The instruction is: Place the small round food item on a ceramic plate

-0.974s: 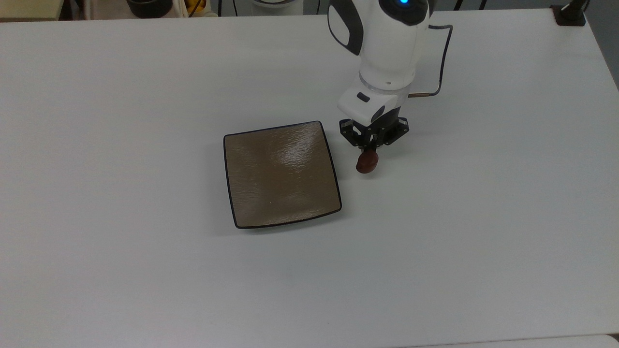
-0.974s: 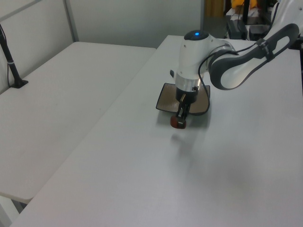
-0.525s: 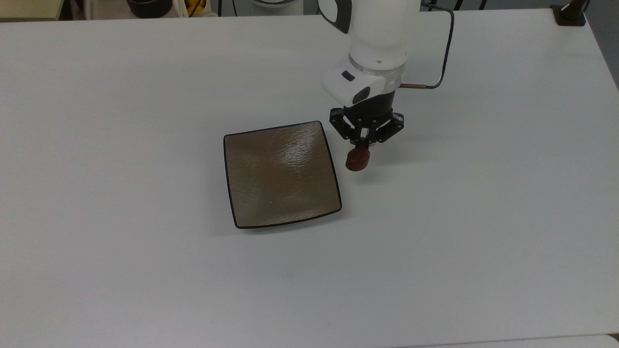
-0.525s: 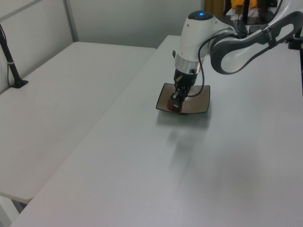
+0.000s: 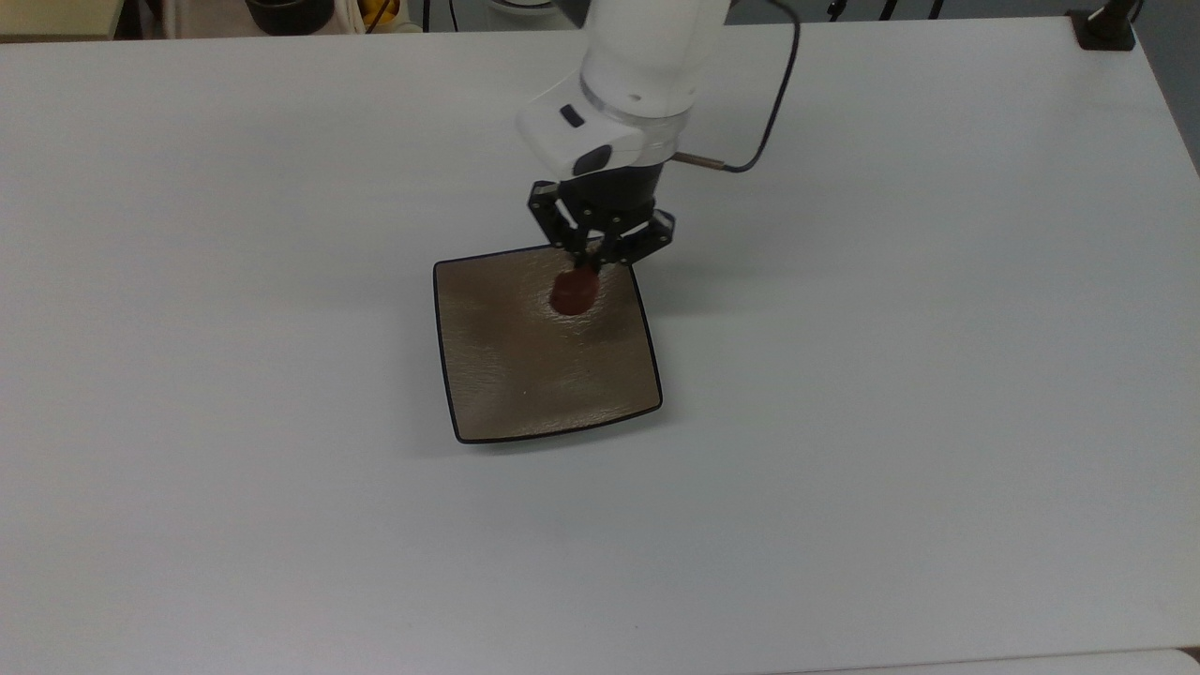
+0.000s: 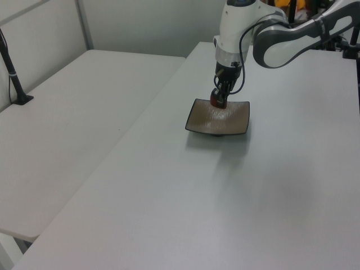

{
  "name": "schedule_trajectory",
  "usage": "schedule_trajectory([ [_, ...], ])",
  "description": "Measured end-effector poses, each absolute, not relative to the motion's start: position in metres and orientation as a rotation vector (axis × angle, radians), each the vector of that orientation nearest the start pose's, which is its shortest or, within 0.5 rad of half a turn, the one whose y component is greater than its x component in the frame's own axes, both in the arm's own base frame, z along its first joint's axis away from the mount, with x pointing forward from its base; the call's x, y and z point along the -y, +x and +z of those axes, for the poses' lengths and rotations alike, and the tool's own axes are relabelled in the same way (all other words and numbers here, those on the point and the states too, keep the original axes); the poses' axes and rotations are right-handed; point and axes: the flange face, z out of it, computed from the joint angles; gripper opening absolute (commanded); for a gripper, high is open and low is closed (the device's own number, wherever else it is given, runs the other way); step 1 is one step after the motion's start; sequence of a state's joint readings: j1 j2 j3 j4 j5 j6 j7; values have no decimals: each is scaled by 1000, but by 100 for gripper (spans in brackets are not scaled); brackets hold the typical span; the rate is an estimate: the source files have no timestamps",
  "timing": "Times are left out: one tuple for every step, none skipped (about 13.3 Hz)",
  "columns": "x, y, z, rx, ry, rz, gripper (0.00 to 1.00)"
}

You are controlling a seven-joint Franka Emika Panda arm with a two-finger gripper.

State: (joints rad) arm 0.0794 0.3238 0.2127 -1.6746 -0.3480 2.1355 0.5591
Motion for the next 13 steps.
schedule_trajectory([
  [-150, 648, 427, -203, -3294, -374, 67],
  [-142, 651, 416, -196, -3321, -360, 86],
  [-137, 654, 407, -189, -3334, -359, 100],
  [-133, 658, 398, -183, -3334, -371, 100],
  [-129, 662, 392, -184, -3326, -386, 100],
  [-124, 665, 388, -193, -3318, -395, 100],
  [-121, 666, 388, -200, -3317, -398, 100],
  [-120, 667, 389, -205, -3315, -402, 100],
  [-120, 669, 394, -209, -3311, -417, 100],
  [-120, 671, 401, -214, -3305, -436, 100],
  [-119, 671, 405, -225, -3301, -434, 100],
  [-115, 669, 410, -228, -3311, -396, 100],
  [-112, 667, 414, -203, -3326, -345, 100],
])
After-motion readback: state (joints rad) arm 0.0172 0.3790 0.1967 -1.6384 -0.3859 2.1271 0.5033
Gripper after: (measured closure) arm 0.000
